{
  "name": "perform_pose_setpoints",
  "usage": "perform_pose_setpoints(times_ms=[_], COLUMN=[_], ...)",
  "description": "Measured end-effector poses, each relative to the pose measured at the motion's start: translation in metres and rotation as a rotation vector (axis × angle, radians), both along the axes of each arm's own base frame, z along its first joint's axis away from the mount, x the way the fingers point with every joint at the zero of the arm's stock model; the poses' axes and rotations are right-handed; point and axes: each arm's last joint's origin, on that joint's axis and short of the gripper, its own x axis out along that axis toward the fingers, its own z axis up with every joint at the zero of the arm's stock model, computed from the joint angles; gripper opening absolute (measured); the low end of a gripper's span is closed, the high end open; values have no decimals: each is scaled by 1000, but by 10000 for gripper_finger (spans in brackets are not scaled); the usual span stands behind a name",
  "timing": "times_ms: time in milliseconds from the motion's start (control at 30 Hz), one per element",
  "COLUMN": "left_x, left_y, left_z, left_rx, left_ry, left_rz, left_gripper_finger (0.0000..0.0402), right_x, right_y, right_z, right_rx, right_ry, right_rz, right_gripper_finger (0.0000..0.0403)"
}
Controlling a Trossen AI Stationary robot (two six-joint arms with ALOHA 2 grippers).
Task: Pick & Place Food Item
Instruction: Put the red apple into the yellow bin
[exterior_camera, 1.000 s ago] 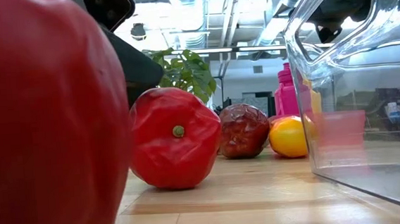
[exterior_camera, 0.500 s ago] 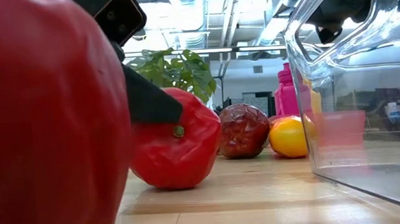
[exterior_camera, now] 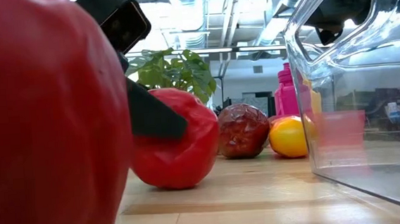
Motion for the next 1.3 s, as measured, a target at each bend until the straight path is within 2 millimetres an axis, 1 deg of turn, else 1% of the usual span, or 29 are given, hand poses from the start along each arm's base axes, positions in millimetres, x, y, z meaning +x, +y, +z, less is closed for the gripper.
perform_pose_setpoints(times_ms=[167,467,633,733,867,933,1033,1167,1300], left_x=[0,0,0,1,2,2,0,-10,-25], left_y=[0,0,0,2,4,5,6,12,23], left_z=[0,-1,-1,-1,4,11,29,61,98], left_rx=[1,6,7,7,2,-3,-11,-21,-55], left_ry=[1,8,7,7,-2,-9,-24,2,5], left_rz=[0,0,-1,4,10,12,12,31,122], left_gripper_finger=[373,306,276,265,267,269,266,262,266], right_x=[0,0,0,0,0,0,0,0,0], right_y=[0,0,0,0,0,0,0,0,0], right_z=[0,0,0,0,0,0,0,0,0], right_rx=[0,0,0,0,-1,-1,-2,-1,-1], right_ry=[0,0,0,0,0,0,0,-1,-1], right_rz=[0,0,0,0,0,1,1,1,1], right_gripper_finger=[0,0,0,0,0,0,0,0,0])
